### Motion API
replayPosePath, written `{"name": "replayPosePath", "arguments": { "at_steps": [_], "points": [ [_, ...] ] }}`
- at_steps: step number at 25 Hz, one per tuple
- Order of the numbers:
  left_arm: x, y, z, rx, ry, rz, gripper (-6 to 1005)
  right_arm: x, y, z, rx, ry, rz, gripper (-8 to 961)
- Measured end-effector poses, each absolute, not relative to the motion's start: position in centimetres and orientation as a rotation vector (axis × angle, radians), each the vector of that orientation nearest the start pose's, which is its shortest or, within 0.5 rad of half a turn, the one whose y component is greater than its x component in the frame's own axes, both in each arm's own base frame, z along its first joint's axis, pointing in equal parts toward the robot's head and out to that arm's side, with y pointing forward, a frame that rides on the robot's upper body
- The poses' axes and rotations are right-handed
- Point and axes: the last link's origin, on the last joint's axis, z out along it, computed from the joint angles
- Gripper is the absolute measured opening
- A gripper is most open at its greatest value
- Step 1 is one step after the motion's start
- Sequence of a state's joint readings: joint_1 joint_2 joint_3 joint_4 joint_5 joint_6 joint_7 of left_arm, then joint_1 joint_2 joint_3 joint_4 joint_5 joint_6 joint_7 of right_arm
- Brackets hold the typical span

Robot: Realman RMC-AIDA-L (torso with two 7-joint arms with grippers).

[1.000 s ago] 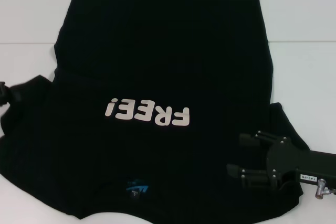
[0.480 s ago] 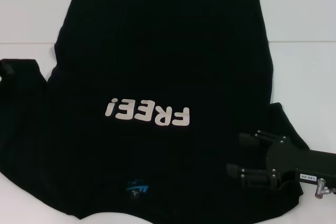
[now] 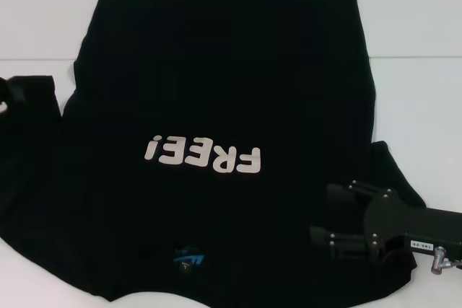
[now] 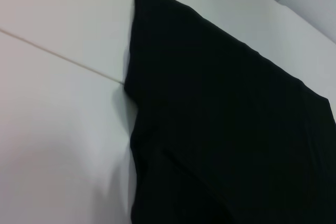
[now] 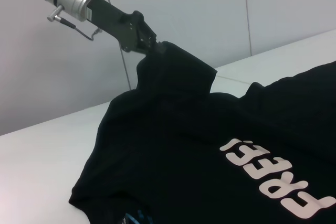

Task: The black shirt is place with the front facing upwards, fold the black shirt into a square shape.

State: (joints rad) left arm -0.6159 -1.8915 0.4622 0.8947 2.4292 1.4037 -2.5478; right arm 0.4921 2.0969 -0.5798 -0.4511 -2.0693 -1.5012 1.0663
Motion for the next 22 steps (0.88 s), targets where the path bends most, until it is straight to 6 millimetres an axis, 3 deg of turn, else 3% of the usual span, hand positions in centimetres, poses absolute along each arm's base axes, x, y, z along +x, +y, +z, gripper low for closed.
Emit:
{"name": "replayPosePath", "arguments": {
  "at_steps": [5, 14, 22],
  "points": [
    [-31.7, 39.0, 15.9, -1.810, -1.691, -0.456, 25, 29.2, 29.7, -3.8, -2.705, 0.535, 0.694, 924],
    [-30.8, 39.1, 15.2, -1.837, -1.732, -0.477, 25, 29.3, 29.6, -3.8, -2.704, 0.540, 0.694, 924],
    [-30.1, 39.7, 15.9, -1.830, -1.723, -0.491, 26, 29.3, 29.6, -3.8, -2.704, 0.541, 0.695, 923]
  ]
}}
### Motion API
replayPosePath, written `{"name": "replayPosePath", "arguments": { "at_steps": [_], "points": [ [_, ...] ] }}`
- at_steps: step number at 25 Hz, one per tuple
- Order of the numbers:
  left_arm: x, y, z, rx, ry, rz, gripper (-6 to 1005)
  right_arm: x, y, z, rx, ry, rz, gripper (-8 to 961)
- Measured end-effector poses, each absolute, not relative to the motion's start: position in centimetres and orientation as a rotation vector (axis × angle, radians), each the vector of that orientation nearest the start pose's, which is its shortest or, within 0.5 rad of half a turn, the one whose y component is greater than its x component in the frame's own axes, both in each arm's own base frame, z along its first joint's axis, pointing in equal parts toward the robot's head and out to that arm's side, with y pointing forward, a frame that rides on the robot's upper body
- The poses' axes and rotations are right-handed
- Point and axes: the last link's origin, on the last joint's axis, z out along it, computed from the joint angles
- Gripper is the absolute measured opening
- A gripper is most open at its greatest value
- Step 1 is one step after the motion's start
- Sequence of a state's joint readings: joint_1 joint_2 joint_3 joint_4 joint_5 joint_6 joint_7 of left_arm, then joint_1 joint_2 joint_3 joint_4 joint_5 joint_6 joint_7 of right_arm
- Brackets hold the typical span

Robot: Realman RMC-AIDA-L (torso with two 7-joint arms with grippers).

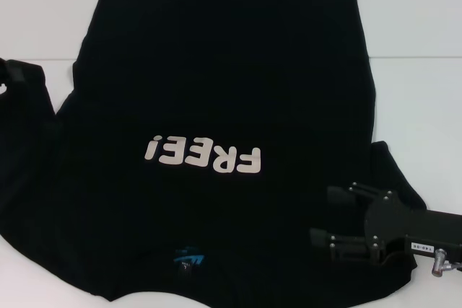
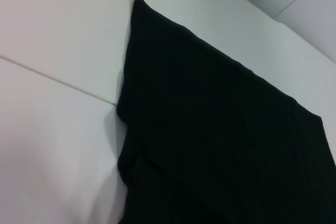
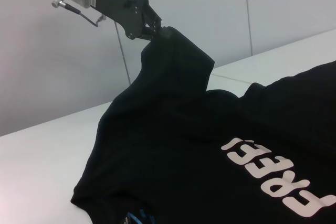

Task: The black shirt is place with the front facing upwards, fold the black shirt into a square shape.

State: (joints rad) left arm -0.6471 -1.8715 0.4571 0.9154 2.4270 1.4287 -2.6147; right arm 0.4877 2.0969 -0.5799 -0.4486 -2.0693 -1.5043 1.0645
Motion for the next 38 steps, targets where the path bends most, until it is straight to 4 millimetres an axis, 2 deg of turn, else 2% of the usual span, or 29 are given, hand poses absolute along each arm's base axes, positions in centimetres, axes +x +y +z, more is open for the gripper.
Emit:
{"name": "replayPosePath", "arguments": {
  "at_steps": [13, 14, 26, 32, 37, 38],
  "points": [
    [-28.3, 39.3, 13.2, -1.916, -1.804, -0.586, 26, 29.2, 29.6, -4.0, -2.706, 0.549, 0.698, 923],
    [-28.0, 39.2, 12.5, -1.931, -1.820, -0.594, 25, 29.2, 29.6, -4.0, -2.706, 0.548, 0.697, 923],
    [-28.5, 38.8, 10.0, -1.944, -1.874, -0.561, 25, 29.1, 29.8, -4.0, -2.707, 0.541, 0.696, 923],
    [-28.0, 38.4, 7.3, -1.988, -1.886, -0.607, 56, 29.1, 29.8, -4.0, -2.706, 0.543, 0.696, 922],
    [-28.2, 37.9, 6.3, -2.005, -1.929, -0.697, 82, 29.1, 29.8, -4.0, -2.706, 0.544, 0.696, 922],
    [-28.3, 37.7, 6.2, -2.002, -1.938, -0.716, 132, 29.1, 29.8, -4.0, -2.706, 0.544, 0.696, 922]
  ]
}}
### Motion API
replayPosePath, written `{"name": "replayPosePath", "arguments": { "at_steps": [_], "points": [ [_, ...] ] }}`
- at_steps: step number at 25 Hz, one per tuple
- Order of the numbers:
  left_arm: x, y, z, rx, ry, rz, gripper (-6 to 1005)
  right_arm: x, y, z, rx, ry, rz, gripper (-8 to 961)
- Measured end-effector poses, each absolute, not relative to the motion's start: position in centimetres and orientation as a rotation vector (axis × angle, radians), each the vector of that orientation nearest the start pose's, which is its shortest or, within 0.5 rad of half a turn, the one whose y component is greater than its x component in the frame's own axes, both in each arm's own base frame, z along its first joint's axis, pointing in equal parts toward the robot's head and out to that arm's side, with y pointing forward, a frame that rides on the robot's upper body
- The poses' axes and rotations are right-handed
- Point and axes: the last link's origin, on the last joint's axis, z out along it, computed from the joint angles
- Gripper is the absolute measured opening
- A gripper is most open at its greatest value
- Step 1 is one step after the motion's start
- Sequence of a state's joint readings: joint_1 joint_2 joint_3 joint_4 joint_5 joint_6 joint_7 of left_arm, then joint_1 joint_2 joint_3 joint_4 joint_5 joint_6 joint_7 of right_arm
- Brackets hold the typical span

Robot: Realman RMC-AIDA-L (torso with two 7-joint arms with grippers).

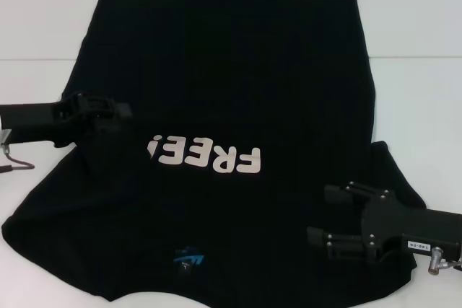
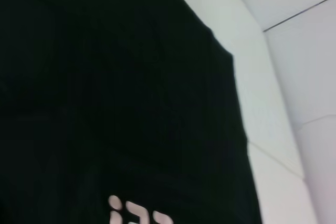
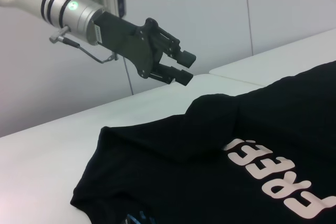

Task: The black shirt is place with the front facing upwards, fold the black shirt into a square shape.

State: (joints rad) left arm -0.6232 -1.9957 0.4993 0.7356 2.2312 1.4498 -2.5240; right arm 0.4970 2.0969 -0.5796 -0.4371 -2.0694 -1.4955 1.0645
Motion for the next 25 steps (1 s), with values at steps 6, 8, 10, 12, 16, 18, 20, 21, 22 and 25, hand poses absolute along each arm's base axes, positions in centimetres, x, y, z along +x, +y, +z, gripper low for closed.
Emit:
{"name": "replayPosePath", "arguments": {
  "at_steps": [6, 8, 10, 12, 16, 18, 20, 21, 22, 25],
  "points": [
    [-28.8, 36.5, 7.0, -2.085, -1.823, -0.803, 410, 29.2, 29.8, -4.0, -2.700, 0.547, 0.698, 922],
    [-28.4, 35.5, 7.3, -2.211, -1.666, -0.865, 488, 29.2, 29.8, -3.9, -2.696, 0.553, 0.701, 922],
    [-28.2, 34.1, 7.2, -2.333, -1.475, -0.931, 567, 29.1, 29.9, -3.9, -2.690, 0.560, 0.707, 922],
    [-28.1, 32.3, 6.9, -2.434, -1.241, -0.987, 642, 29.0, 30.2, -3.6, -2.661, 0.577, 0.736, 922],
    [-28.7, 29.3, 5.7, -2.506, -0.917, -0.997, 755, 29.1, 30.4, -3.2, -2.623, 0.634, 0.760, 922],
    [-28.9, 27.8, 4.9, -2.547, -0.766, -0.973, 756, 29.3, 30.8, -2.8, -2.596, 0.702, 0.758, 922],
    [-29.1, 26.1, 4.1, -2.580, -0.588, -0.966, 757, 29.5, 31.3, -2.5, -2.570, 0.779, 0.750, 922],
    [-29.1, 25.5, 3.8, -2.583, -0.537, -0.967, 757, 29.6, 31.5, -2.3, -2.560, 0.813, 0.744, 922],
    [-29.2, 24.9, 3.5, -2.585, -0.488, -0.961, 757, 29.6, 31.7, -2.1, -2.553, 0.838, 0.740, 922],
    [-29.5, 24.1, 2.7, -2.606, -0.478, -0.922, 759, 30.0, 32.0, -1.1, -2.516, 0.921, 0.730, 922]
  ]
}}
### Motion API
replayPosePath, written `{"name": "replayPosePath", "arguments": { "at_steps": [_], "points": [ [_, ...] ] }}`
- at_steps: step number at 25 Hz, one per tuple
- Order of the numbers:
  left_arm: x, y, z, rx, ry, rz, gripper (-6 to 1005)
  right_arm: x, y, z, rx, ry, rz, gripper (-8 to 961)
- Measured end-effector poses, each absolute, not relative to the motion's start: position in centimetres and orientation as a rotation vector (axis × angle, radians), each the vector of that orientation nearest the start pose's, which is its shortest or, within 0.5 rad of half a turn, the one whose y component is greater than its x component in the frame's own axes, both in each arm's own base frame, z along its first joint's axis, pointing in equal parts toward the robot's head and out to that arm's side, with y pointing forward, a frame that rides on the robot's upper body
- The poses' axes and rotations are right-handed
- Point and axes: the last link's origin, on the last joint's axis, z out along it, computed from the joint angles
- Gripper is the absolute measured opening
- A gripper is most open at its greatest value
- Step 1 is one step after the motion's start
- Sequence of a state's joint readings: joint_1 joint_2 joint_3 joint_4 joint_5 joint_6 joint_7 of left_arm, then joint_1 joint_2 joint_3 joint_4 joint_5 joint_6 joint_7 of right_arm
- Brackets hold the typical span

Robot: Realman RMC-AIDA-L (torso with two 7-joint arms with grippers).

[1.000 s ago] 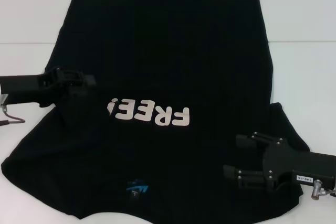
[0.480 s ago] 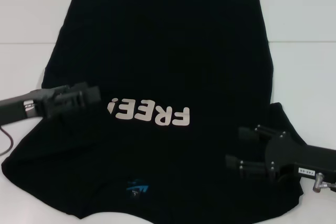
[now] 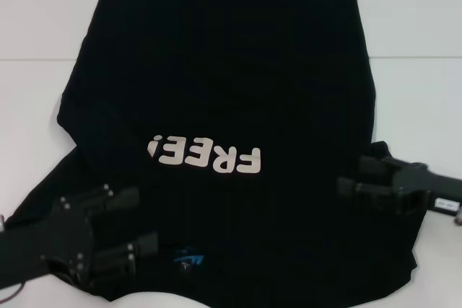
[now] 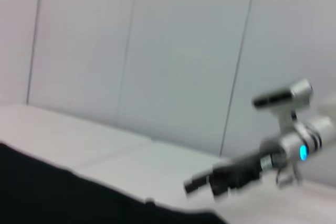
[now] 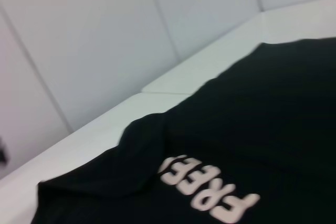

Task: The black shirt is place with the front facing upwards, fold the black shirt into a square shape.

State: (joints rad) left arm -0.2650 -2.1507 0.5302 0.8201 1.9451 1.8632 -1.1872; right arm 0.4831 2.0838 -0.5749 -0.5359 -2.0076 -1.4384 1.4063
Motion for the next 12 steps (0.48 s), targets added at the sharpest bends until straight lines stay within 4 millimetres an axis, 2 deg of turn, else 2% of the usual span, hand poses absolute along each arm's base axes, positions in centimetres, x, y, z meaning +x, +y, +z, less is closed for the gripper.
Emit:
{"name": "replayPosePath", "arguments": {
  "at_steps": [2, 6, 11, 12],
  "points": [
    [-29.8, 23.8, 2.0, -2.625, -0.481, -0.882, 759, 30.4, 32.1, 0.1, -2.480, 0.987, 0.720, 921],
    [-30.3, 23.7, 1.4, -2.617, -0.488, -0.861, 762, 31.4, 32.4, 3.6, -2.394, 1.189, 0.646, 921],
    [-30.2, 24.0, 1.5, -2.618, -0.473, -0.855, 766, 32.1, 31.9, 7.9, -2.305, 1.504, 0.430, 921],
    [-30.2, 24.1, 1.5, -2.621, -0.470, -0.852, 765, 32.1, 31.9, 9.2, -2.244, 1.628, 0.328, 921]
  ]
}}
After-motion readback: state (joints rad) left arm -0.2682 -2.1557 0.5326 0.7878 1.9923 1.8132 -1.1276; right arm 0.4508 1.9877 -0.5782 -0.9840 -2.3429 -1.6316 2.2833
